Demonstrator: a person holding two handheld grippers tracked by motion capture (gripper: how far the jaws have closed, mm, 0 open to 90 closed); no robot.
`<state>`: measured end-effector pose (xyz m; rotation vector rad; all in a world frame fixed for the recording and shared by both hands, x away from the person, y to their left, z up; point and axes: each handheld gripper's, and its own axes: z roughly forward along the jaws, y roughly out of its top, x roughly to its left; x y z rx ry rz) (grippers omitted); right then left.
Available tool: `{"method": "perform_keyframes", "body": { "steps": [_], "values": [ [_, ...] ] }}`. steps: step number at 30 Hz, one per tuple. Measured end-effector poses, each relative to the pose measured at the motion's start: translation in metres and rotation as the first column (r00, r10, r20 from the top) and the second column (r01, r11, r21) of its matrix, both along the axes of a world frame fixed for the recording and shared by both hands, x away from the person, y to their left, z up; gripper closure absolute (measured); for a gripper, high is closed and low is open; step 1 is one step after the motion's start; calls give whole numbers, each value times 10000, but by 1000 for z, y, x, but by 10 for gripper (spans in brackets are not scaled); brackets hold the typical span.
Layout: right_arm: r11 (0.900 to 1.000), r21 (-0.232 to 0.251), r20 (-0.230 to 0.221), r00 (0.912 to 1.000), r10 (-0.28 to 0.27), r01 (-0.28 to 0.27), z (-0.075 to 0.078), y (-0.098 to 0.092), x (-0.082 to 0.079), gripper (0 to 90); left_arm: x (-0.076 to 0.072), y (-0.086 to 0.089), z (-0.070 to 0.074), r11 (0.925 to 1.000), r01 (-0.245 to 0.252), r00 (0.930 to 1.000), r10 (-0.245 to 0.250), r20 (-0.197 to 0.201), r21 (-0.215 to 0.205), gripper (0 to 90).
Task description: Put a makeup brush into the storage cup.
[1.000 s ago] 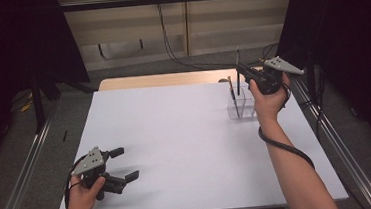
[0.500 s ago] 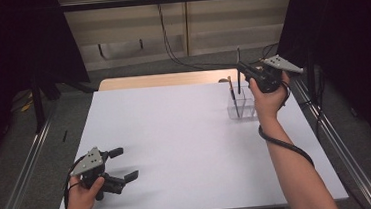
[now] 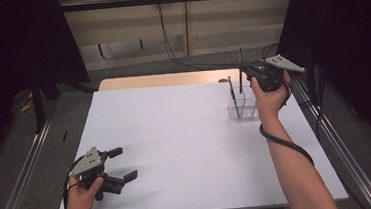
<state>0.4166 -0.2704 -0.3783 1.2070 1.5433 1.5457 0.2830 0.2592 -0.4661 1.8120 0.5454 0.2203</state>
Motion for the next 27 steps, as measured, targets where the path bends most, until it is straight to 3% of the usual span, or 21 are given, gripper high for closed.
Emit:
{"method": "perform_keyframes", "body": {
  "steps": [27],
  "values": [
    [9998, -168, -79, 9999, 63, -65, -6, 3, 2, 847, -1, 1, 1, 9999, -97, 9999, 97, 79, 39, 0]
  ]
}}
